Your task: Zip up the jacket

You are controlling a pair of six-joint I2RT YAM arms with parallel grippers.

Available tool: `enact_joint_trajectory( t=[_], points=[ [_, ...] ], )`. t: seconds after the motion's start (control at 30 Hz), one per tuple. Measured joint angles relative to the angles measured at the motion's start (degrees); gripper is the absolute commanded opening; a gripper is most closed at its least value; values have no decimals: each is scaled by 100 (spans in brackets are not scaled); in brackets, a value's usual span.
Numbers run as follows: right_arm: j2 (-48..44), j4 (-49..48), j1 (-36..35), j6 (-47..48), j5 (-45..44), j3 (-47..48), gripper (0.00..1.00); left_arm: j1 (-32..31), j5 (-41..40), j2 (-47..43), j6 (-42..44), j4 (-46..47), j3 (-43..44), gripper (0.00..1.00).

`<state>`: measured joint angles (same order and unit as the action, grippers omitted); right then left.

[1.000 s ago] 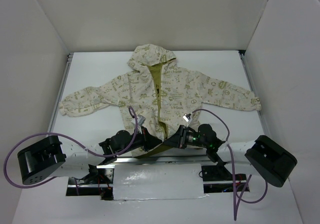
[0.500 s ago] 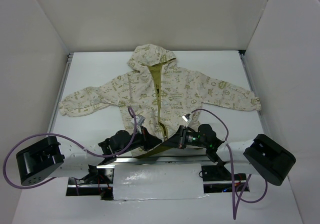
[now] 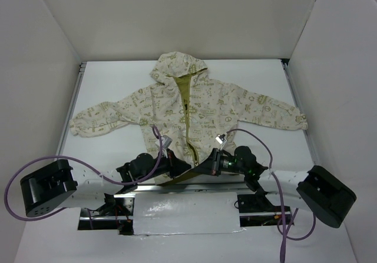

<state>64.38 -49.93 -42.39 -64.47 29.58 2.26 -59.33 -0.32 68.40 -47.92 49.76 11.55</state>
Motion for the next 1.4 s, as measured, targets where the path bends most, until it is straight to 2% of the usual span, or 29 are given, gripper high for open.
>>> enact_joint_trajectory(
  t=[0.23, 0.43, 0.9, 1.2, 1.4],
  points=[
    [-782, 1410, -20, -50, -72, 155, 0, 0, 170, 334, 109, 411, -74, 0],
    [-863, 2374, 33, -179, -168, 581, 0, 0, 260, 645, 173, 715, -72, 0],
    [-743, 3235, 190, -562, -472, 1360, 0, -323, -7, 748, 492, 584, 24, 0],
    [1150, 2874, 678, -647, -413, 2323, 0, -518, 2, 699, 656, 389, -2, 0],
    [2479, 2505, 1115, -754, 13, 2983, 0, -608, -42, 219, 769, -17, -90, 0]
  ],
)
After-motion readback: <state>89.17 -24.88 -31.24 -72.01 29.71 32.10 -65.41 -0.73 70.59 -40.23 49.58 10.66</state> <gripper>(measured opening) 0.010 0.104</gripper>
